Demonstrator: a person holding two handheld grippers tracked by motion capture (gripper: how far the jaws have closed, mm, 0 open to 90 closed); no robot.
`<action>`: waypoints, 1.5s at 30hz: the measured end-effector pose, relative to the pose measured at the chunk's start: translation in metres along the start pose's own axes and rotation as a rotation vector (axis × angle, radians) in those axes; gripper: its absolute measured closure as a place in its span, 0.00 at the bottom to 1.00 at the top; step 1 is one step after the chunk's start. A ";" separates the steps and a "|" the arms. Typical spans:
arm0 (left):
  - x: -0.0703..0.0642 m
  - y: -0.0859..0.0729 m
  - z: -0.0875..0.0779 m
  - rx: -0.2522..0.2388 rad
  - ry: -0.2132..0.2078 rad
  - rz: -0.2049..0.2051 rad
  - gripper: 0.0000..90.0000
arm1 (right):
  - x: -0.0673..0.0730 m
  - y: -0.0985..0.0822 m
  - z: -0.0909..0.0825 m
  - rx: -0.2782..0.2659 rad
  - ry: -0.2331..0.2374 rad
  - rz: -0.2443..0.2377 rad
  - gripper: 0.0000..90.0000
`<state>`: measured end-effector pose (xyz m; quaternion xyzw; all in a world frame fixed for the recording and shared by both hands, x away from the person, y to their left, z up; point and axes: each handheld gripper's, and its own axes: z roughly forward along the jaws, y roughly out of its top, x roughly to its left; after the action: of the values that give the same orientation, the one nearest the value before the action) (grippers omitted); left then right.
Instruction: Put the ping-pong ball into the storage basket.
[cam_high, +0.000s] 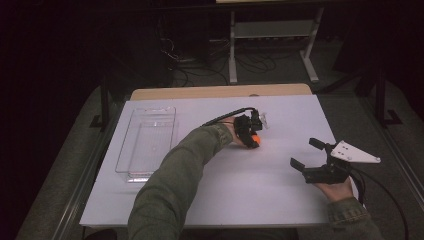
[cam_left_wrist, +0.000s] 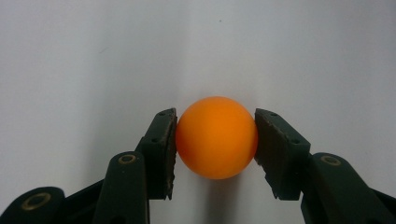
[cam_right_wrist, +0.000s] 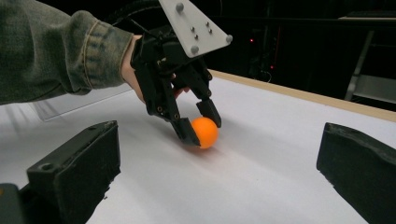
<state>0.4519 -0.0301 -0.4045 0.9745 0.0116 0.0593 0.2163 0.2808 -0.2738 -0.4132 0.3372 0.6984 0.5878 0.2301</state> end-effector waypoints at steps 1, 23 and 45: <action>0.000 0.000 -0.003 0.000 0.002 0.000 0.56 | 0.000 0.000 0.000 0.000 0.001 0.000 0.00; -0.014 0.005 -0.050 -0.023 0.032 0.028 0.56 | 0.001 0.000 0.000 0.003 0.002 0.004 0.00; -0.034 0.009 -0.085 -0.032 0.061 0.083 0.56 | 0.002 0.000 0.000 0.003 0.003 -0.004 0.00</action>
<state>0.4081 -0.0045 -0.3280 0.9683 -0.0232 0.0979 0.2288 0.2794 -0.2728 -0.4129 0.3352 0.7003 0.5868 0.2299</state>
